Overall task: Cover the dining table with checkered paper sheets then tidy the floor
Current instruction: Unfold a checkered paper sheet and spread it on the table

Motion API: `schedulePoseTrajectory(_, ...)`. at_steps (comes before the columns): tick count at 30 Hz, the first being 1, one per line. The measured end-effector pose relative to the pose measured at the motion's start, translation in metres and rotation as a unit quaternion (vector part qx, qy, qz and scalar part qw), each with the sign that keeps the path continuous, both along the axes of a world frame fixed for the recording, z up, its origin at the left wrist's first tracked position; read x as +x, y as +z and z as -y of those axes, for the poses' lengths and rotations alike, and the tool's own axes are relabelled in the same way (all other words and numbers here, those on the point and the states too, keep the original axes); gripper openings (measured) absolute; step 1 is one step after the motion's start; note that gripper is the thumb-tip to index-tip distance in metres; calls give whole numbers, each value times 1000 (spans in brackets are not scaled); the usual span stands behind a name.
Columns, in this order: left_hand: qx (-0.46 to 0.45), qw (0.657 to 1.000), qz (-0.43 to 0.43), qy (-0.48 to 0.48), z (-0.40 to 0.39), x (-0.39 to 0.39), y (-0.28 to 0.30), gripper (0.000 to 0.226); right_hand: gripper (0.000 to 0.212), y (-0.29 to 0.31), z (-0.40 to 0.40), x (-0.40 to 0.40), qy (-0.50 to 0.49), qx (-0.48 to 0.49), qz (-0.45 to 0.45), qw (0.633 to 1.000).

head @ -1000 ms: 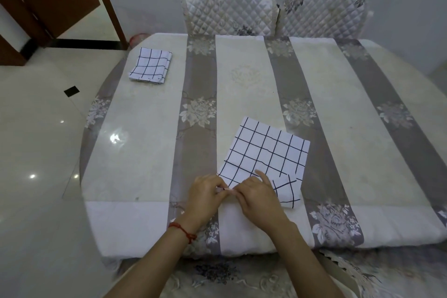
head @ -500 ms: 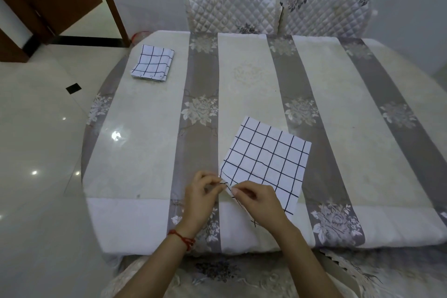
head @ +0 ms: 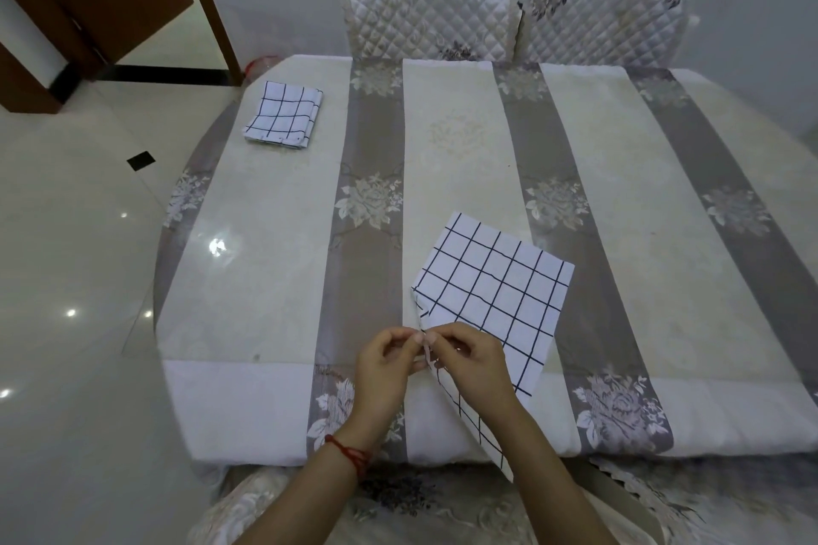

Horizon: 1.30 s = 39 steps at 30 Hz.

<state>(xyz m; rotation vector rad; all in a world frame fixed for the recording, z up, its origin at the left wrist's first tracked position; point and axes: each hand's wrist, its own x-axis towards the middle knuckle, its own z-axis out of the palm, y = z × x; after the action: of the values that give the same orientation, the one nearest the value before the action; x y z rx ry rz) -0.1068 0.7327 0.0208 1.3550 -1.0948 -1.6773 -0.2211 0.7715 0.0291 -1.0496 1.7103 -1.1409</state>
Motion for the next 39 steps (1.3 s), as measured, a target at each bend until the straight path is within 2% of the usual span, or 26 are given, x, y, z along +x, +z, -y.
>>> schedulePoseTrajectory(8,9,1000,-21,-1,0,1,4,13,21,-3,0,1,-8,-16,-16,1000)
schedulePoseTrajectory(15,39,998,-45,16,1,0,7,6,4,-7,1,2,-11,-26,-32,999)
schedulePoseTrajectory(20,38,998,-19,39,2,1,1,10,11,-7,0,3,-22,-15,-42,999)
schedulePoseTrajectory(23,45,996,0,79,5,3,-3,16,23,-6,1,4,-83,-4,-3,997)
schedulePoseTrajectory(26,50,993,2,110,11,7,-3,17,21,-4,1,0,-155,-7,71,985)
schedulePoseTrajectory(30,13,986,42,159,28,21,-1,22,21,2,4,-15,-250,-30,165,954)
schedulePoseTrajectory(35,-28,977,68,200,57,38,9,25,23,16,10,-46,-344,-61,203,915)
schedulePoseTrajectory(39,-26,975,31,218,67,44,24,22,17,31,12,-64,-372,-85,229,896)
